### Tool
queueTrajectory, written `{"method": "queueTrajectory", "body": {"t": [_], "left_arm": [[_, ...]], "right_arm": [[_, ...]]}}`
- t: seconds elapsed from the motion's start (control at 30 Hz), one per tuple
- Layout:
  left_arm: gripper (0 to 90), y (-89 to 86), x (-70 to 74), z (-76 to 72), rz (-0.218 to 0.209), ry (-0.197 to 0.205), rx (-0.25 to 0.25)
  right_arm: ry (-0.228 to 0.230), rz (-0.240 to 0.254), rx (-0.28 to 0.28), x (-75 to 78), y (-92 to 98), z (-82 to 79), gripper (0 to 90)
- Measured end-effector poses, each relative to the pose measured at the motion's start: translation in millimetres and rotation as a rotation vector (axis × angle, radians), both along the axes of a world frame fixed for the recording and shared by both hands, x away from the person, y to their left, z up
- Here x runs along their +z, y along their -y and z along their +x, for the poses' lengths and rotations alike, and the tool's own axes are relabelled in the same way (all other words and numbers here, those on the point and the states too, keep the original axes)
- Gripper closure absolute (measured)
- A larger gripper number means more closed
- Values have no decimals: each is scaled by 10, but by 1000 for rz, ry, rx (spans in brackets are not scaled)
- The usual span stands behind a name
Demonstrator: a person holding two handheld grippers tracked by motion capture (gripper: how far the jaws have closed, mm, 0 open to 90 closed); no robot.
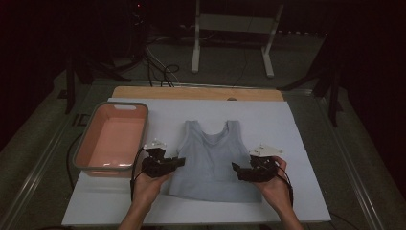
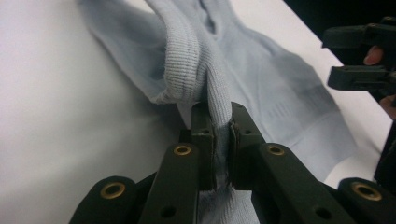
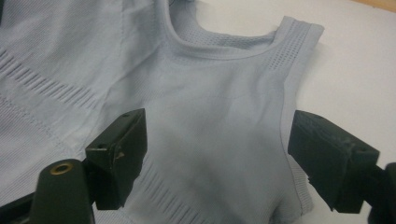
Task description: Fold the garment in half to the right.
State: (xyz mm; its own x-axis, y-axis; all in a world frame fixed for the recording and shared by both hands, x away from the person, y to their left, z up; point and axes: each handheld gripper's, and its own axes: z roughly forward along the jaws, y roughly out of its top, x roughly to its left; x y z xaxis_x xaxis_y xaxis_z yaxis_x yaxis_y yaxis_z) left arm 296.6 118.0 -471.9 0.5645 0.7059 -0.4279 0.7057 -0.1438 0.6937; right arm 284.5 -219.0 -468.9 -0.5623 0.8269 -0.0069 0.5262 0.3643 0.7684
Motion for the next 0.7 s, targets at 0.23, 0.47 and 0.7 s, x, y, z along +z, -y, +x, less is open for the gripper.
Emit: {"method": "queueTrajectory", "body": {"t": [0.23, 0.47, 0.7], "left_arm": [[838, 120, 86, 18, 7, 28, -42], [838, 282, 162, 43, 20, 58, -90], [838, 418, 194, 80, 23, 70, -121]], "right_arm": [[8, -2, -4, 9, 17, -8, 193], [9, -4, -9, 5, 36, -7, 185], [12, -5, -15, 5, 62, -6, 183]]}}
